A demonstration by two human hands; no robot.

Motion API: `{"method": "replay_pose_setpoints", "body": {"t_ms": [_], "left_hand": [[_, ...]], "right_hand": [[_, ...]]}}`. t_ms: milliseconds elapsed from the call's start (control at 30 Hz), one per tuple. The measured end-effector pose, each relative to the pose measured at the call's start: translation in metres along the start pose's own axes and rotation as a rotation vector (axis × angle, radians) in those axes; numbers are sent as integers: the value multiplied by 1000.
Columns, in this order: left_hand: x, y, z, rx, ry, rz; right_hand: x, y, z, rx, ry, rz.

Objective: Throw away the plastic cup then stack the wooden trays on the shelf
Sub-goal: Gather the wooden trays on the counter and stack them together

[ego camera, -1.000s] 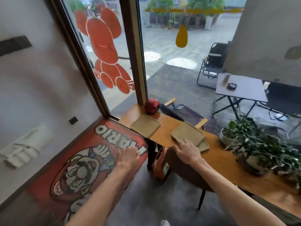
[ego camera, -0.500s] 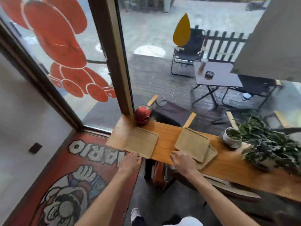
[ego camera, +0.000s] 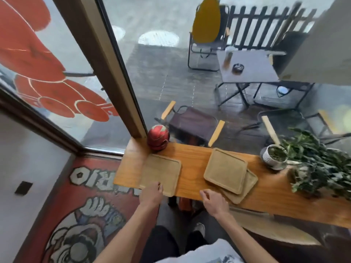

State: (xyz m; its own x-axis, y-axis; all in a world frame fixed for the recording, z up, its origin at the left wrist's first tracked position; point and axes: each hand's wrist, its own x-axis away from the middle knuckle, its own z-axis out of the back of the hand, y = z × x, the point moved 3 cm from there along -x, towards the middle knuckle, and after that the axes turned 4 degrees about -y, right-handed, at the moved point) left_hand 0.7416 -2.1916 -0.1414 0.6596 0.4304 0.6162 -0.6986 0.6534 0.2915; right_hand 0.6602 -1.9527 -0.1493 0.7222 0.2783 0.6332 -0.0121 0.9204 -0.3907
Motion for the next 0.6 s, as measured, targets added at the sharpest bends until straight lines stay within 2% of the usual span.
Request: {"method": "replay_pose_setpoints", "body": {"t_ms": [167,300,500,600], "left_hand": [[-60,-33,29,93,-4,89],[-124,-54,42,237,-49,157],[-191,-82,18,375,-198,231],[-201,-83,2,363,-232,249]], "right_hand": [[-46,-51,-9,-62,-56,-70],[-97,-68,-29,-263,-72,-224],[-159,-87,-81,-484,-139,-390],[-173,-98,-95,-519,-133,-445]]}}
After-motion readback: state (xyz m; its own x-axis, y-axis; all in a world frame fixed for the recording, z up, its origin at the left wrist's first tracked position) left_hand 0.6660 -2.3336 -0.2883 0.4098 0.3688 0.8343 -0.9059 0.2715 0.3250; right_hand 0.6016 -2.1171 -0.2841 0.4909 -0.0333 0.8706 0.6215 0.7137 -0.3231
